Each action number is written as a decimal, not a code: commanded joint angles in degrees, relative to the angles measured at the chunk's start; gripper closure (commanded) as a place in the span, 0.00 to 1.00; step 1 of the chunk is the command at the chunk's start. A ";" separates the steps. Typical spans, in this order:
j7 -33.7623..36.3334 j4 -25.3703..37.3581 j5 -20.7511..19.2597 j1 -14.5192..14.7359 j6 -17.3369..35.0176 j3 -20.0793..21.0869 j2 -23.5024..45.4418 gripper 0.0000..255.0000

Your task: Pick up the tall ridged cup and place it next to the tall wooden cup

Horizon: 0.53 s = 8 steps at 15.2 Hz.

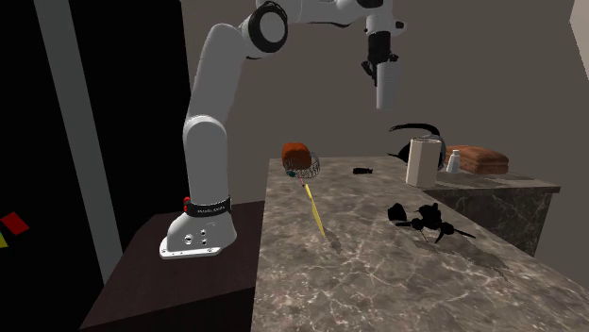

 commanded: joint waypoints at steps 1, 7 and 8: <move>-0.41 23.05 -0.94 1.38 -8.75 -0.09 14.27 1.00; 0.76 5.53 -0.28 0.62 1.18 0.09 6.75 1.00; 0.89 3.62 -0.23 0.54 2.39 0.11 6.06 1.00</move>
